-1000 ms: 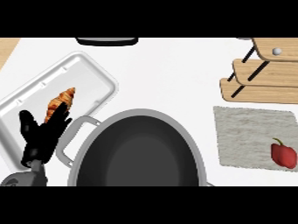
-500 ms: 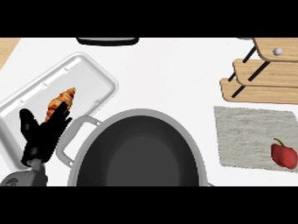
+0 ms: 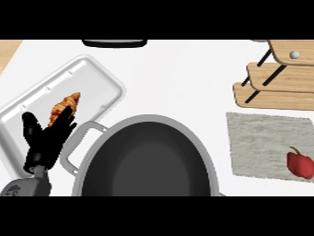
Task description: Pick the lemon from the placemat and place it in the tiered shelf
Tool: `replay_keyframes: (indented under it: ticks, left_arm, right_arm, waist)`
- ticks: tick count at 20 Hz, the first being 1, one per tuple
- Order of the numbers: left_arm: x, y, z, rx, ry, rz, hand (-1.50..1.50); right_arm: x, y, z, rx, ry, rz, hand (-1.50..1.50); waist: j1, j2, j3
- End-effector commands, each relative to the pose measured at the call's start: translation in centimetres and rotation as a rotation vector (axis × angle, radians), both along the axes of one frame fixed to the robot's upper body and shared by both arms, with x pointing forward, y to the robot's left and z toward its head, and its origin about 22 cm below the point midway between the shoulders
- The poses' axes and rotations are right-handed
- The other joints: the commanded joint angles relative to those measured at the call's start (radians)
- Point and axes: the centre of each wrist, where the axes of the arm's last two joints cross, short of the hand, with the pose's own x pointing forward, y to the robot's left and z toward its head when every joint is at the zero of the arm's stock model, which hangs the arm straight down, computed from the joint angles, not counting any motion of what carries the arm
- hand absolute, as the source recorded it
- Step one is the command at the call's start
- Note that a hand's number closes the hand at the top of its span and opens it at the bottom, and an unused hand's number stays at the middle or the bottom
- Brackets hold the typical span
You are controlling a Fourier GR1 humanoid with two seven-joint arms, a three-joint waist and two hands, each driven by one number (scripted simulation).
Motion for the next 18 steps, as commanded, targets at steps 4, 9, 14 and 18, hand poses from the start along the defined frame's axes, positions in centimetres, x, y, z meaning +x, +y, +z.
replay_keyframes:
  ticks: [4,9,14,18]
  left_arm:
    - [-1.4,2.1,-0.8,0.000,0.009,-0.010,0.00]
    - [-1.6,1.5,-1.0,-0.001,0.009,-0.021,0.00]
    - [1.2,0.3,-1.6,-0.001,0.016,0.016,0.00]
    - [0.5,0.5,-0.3,0.010,0.006,0.016,0.00]
  right_arm:
    - [2.7,-0.8,-3.4,-0.050,-0.003,-0.012,1.50]
    - [4.9,-0.6,-4.1,-0.007,-0.043,0.017,1.50]
    - [5.3,-0.1,-5.0,0.012,-0.035,0.060,1.50]
    - [4.2,-2.2,-2.6,-0.008,-0.032,0.055,1.50]
  waist:
    - [-0.005,0.000,-0.001]
    - [0.009,0.003,-0.001]
    - [-0.015,0.002,-0.002]
    - [-0.014,-0.002,-0.001]
